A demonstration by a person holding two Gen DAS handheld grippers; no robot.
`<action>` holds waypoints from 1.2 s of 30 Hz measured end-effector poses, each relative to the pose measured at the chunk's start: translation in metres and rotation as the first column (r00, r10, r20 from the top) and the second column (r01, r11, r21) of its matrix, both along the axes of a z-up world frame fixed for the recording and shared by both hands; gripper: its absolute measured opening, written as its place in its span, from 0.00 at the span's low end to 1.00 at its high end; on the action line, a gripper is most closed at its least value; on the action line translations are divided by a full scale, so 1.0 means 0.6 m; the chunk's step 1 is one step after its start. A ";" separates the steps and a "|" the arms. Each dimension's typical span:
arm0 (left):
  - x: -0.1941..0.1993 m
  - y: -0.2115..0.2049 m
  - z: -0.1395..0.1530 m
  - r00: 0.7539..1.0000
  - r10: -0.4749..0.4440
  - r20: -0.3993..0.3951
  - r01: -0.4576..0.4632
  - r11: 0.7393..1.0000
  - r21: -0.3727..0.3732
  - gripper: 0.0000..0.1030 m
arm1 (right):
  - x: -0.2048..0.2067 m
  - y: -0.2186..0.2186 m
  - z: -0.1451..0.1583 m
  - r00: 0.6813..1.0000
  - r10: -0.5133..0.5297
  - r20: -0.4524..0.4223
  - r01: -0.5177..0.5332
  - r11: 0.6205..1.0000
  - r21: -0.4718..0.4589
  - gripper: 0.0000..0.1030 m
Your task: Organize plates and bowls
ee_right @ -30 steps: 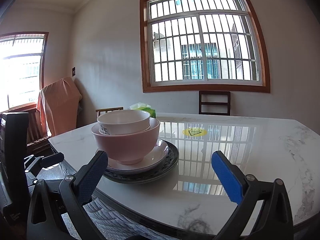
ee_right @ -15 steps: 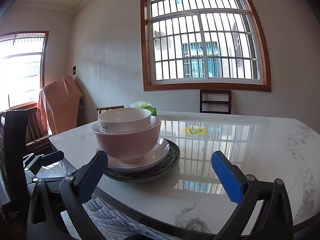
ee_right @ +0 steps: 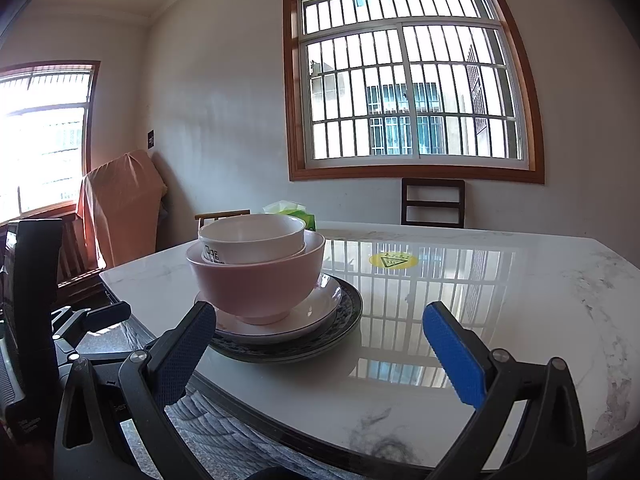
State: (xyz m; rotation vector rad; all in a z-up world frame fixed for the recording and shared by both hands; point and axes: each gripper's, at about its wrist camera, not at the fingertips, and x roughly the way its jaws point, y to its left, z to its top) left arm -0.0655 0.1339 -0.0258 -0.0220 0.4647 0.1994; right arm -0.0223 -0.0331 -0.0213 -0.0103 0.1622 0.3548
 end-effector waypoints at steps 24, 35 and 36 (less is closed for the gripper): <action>0.003 0.001 -0.002 1.000 0.003 -0.010 -0.003 1.000 0.001 0.83 | -0.001 -0.005 -0.002 1.000 -0.003 -0.007 0.003 1.000 0.003 1.00; 0.005 0.000 -0.002 1.000 0.010 -0.016 -0.010 1.000 0.009 0.83 | 0.000 -0.008 -0.008 1.000 -0.003 -0.015 0.004 1.000 0.008 1.00; 0.006 0.000 -0.002 1.000 0.009 -0.017 -0.009 1.000 0.008 0.83 | 0.000 -0.008 -0.008 1.000 -0.004 -0.015 0.004 1.000 0.010 1.00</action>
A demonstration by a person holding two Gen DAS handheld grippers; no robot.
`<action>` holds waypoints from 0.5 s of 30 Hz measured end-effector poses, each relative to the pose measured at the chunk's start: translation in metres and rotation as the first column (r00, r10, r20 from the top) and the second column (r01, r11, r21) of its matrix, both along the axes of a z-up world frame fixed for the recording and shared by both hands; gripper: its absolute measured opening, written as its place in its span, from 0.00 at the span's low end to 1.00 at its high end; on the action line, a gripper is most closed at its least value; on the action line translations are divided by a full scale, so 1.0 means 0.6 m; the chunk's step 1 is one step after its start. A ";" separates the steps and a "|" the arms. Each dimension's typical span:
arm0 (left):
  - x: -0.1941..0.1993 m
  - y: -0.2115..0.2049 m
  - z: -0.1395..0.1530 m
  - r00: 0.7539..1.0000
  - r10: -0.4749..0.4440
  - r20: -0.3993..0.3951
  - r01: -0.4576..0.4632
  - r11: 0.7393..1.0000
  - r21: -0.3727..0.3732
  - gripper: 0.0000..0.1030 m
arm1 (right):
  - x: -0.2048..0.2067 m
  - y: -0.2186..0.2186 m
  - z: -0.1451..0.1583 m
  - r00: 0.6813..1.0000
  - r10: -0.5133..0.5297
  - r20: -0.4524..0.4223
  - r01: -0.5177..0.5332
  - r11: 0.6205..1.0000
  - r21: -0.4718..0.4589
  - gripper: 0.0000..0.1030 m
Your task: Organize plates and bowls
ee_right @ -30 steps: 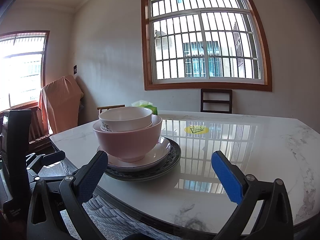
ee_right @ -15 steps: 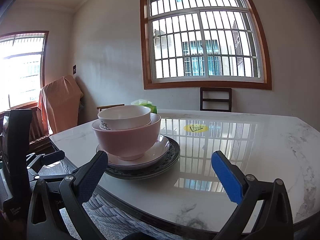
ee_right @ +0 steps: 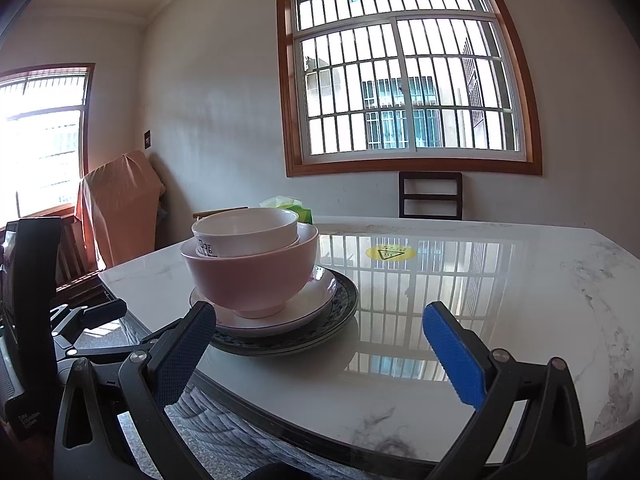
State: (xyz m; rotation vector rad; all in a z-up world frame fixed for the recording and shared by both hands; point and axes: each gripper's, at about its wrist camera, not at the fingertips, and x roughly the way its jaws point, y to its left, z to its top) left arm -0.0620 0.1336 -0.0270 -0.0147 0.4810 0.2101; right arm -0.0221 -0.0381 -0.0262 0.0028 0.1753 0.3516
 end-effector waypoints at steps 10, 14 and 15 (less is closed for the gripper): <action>-0.003 -0.023 0.002 0.999 0.052 -0.002 -0.052 0.992 0.111 0.91 | 0.005 -0.016 -0.001 1.000 -0.021 -0.004 0.021 1.000 0.003 1.00; -0.005 -0.012 0.003 0.999 0.041 -0.031 -0.039 0.998 0.059 0.91 | 0.021 -0.058 0.009 0.997 -0.076 -0.007 0.075 0.997 -0.018 1.00; -0.004 -0.009 0.004 0.998 0.045 -0.039 -0.043 0.998 0.048 0.91 | 0.031 -0.076 0.013 0.996 -0.089 -0.023 0.089 0.996 -0.016 1.00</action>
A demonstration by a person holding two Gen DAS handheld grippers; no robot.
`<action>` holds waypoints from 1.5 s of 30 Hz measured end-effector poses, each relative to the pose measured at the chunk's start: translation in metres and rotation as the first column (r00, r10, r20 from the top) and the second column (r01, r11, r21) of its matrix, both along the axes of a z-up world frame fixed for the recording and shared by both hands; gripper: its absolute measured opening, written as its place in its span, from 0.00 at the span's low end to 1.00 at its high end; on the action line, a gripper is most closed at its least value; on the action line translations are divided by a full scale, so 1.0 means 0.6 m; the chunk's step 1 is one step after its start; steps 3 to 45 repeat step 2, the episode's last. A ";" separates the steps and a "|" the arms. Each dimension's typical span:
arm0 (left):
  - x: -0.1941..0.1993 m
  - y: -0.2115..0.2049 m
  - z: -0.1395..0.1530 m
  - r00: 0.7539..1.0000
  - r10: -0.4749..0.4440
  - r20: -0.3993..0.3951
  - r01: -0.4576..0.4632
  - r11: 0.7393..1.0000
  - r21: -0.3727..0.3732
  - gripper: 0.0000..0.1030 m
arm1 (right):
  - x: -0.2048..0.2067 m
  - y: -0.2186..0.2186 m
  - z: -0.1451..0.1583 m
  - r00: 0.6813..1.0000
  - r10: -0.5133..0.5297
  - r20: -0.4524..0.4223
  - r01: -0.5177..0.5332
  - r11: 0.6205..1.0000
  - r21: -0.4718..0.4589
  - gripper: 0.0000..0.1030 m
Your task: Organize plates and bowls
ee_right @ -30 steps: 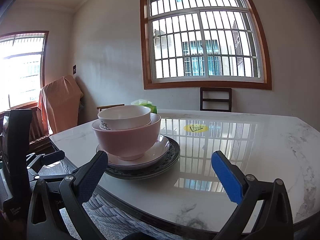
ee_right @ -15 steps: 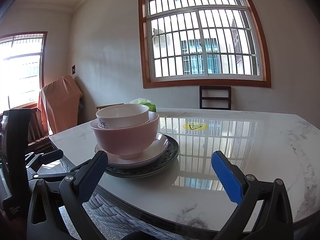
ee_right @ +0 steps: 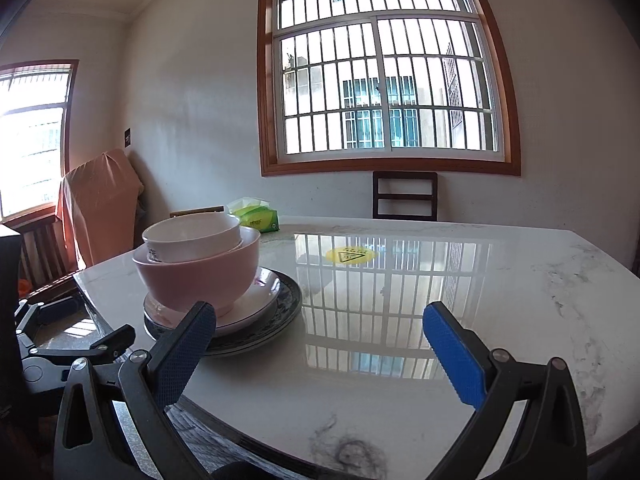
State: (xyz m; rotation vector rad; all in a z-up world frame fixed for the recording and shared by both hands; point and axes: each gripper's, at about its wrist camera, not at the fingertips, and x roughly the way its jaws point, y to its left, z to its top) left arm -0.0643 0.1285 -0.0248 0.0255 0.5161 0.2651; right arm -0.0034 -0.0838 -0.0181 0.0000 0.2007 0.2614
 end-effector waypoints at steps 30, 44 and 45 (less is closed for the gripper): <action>0.001 0.007 0.001 1.000 -0.002 -0.019 0.001 1.000 -0.028 0.90 | 0.025 -0.045 0.010 0.999 -0.026 -0.041 0.027 0.999 0.016 1.00; 0.001 0.007 0.001 1.000 -0.002 -0.019 0.001 1.000 -0.028 0.90 | 0.025 -0.045 0.010 0.999 -0.026 -0.041 0.027 0.999 0.016 1.00; 0.001 0.007 0.001 1.000 -0.002 -0.019 0.001 1.000 -0.028 0.90 | 0.025 -0.045 0.010 0.999 -0.026 -0.041 0.027 0.999 0.016 1.00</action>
